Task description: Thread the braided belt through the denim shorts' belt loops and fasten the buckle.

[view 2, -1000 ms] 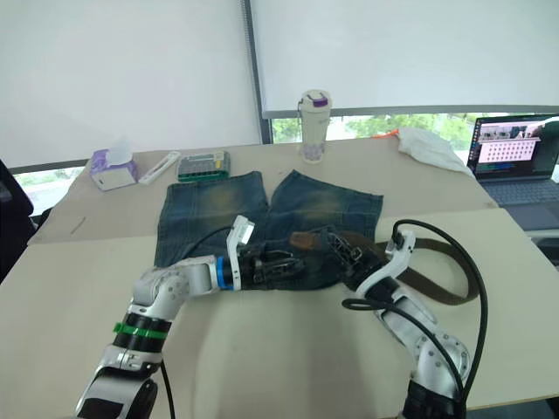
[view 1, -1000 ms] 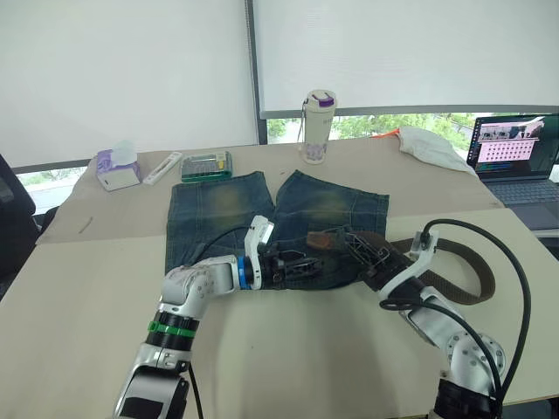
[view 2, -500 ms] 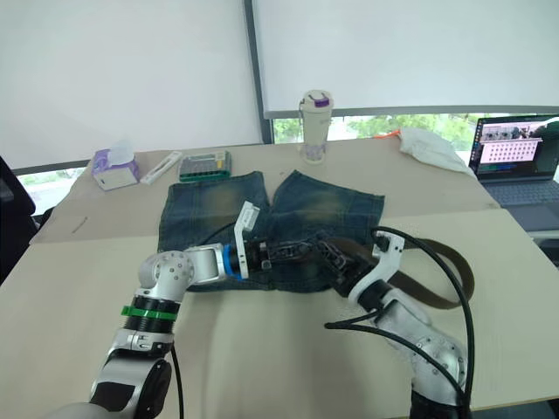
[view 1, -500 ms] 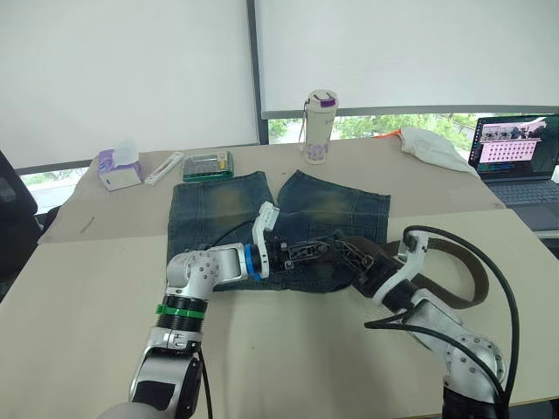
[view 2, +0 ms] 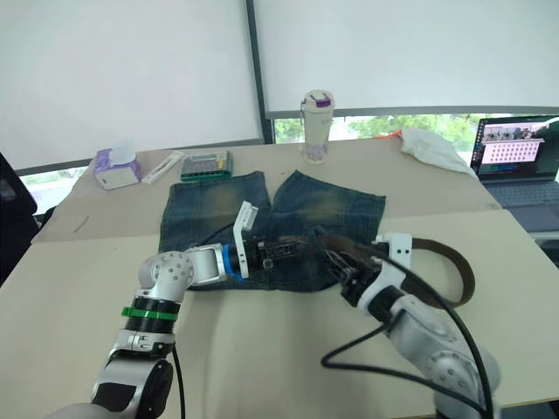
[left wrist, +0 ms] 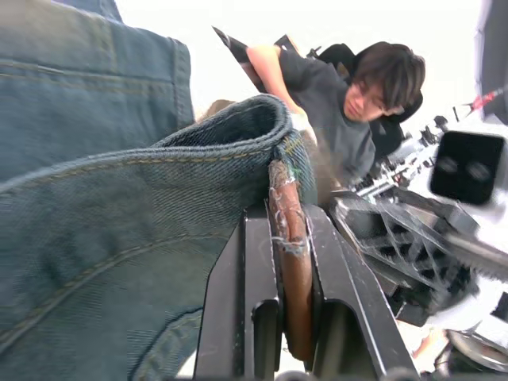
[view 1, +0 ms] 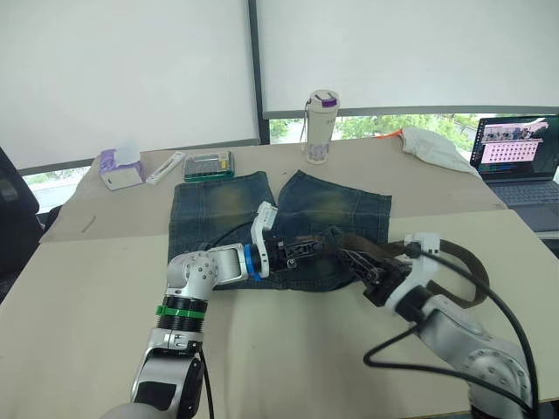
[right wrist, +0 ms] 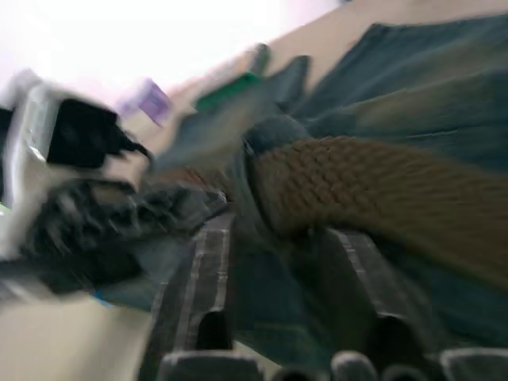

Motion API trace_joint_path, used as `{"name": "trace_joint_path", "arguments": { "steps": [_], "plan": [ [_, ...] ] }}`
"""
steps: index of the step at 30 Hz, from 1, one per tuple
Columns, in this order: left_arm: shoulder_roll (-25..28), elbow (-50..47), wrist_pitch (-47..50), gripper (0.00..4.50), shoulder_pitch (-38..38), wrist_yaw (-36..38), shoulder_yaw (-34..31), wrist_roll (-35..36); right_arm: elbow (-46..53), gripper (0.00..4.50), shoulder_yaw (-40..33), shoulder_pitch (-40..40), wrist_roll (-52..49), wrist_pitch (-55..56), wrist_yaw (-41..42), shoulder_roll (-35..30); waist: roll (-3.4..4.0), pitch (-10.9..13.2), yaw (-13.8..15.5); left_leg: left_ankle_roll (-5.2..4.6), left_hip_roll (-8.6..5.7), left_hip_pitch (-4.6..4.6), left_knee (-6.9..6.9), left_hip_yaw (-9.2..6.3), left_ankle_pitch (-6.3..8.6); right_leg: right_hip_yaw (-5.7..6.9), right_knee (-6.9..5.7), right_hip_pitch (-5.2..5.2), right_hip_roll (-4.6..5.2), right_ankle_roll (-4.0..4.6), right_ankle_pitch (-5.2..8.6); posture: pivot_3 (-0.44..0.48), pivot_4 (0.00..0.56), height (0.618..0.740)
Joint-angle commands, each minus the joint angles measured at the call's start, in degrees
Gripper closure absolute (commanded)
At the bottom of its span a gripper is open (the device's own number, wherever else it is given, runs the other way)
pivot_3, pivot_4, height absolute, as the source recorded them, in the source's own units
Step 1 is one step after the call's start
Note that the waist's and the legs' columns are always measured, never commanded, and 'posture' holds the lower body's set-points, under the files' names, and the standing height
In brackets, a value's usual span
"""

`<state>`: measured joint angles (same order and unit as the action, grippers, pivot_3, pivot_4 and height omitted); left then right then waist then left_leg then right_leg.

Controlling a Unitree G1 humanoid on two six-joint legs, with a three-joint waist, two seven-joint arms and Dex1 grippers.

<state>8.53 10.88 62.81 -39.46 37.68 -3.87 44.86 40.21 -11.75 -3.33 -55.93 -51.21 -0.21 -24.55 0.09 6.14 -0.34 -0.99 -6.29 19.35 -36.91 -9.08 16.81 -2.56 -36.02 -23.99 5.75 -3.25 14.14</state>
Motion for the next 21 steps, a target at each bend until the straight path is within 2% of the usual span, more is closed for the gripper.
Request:
{"name": "trace_joint_path", "arguments": {
  "steps": [1, 4, 8, 11, 15, 21],
  "plan": [
    [0.1, -0.4, 0.3, 4.5, -1.4, 0.3, -1.1, 0.9, 6.1, 2.05, 3.1, 1.1, 7.9, -0.4, 0.1, -6.9, -0.04, 0.0, 0.0, 0.0, 0.0, 0.0, 0.0, 0.01, 0.0, -0.01, 0.02, 0.01, 0.0, 0.0, 0.0, 0.0, 0.15, 0.74],
    [-0.2, 0.2, 0.3, 4.5, -1.5, -0.1, -1.4, 1.0, 6.0, 2.05, 8.0, 1.3, 15.2, -1.5, 0.4, -12.6, -0.12, -0.1, 0.2, 0.01, 0.0, -0.02, -0.02, 0.07, 0.0, -0.03, 0.04, 0.02, -0.03, 0.0, 0.0, 0.0, 0.15, 0.74],
    [-0.9, 0.1, 0.7, 4.5, -1.8, -0.1, -0.9, 1.1, 3.9, 2.05, 11.2, -2.6, 16.7, -1.7, 2.2, -11.7, -0.17, 0.0, 0.4, 0.02, 0.04, -0.01, -0.06, 0.12, 0.0, -0.09, 0.12, 0.02, -0.03, 0.0, 0.0, 0.0, 0.15, 0.74],
    [-1.2, 1.0, 0.2, 4.5, -2.4, 0.0, -1.0, 0.8, -0.3, 2.05, 15.8, -7.8, 23.5, -3.6, 1.5, -13.6, -0.18, 0.0, 0.5, 0.01, 0.03, -0.01, -0.08, 0.15, 0.0, -0.13, 0.09, 0.02, -0.01, 0.0, 0.0, 0.0, 0.15, 0.74],
    [-1.6, 0.9, 0.0, 4.5, -2.7, -0.2, -0.9, 0.8, -2.2, 2.05, 16.2, -10.9, 24.8, -5.0, 2.0, -11.3, -0.21, -0.1, 1.0, 0.01, 0.03, 0.0, -0.08, 0.16, 0.0, -0.1, 0.08, 0.01, -0.02, 0.01, 0.0, 0.0, 0.15, 0.74],
    [-2.9, -0.6, 0.4, 4.5, -2.3, -2.1, -1.8, 1.5, -3.1, 2.05, 18.5, -12.9, 29.9, -6.5, 3.3, -12.0, -0.21, -0.1, 1.0, 0.01, 0.03, 0.01, -0.12, 0.16, 0.0, -0.1, 0.06, 0.0, -0.01, 0.02, -0.01, 0.0, 0.15, 0.74]
  ]
}}
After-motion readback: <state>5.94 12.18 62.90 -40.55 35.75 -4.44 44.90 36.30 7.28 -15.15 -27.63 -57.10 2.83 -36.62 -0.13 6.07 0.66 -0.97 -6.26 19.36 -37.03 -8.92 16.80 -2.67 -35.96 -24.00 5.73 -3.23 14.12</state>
